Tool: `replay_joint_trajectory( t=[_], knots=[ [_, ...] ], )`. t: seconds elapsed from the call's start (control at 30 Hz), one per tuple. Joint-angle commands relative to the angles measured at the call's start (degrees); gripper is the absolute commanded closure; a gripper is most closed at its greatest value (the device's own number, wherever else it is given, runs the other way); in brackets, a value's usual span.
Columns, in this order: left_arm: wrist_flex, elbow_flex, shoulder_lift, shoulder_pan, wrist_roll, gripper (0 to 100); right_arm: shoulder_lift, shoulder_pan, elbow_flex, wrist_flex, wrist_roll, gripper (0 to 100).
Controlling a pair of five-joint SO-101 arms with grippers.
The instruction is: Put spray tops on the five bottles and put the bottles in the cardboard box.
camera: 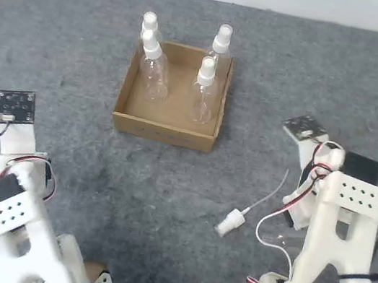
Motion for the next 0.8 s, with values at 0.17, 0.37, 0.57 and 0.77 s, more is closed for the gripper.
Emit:
replay_joint_trajectory(
  t=[0.17, 0.37, 0.57, 0.77],
  knots=[
    [-1.8, 0.3, -1.8, 0.0, 0.3, 88, -3.1, -6.5, -0.4, 9.0, 14.2, 66.9],
    [-1.9, 0.3, -1.8, 0.0, 0.3, 88, -3.1, -6.4, -0.2, 9.2, 22.5, 66.7],
    [-5.1, 1.6, -1.8, 0.0, 0.3, 88, -3.1, -6.2, 4.8, 9.0, 35.3, 66.7],
    [-6.6, 2.6, -1.8, 0.0, 0.3, 88, -2.8, -6.2, 6.6, 8.8, 40.1, 66.7]
  ],
)
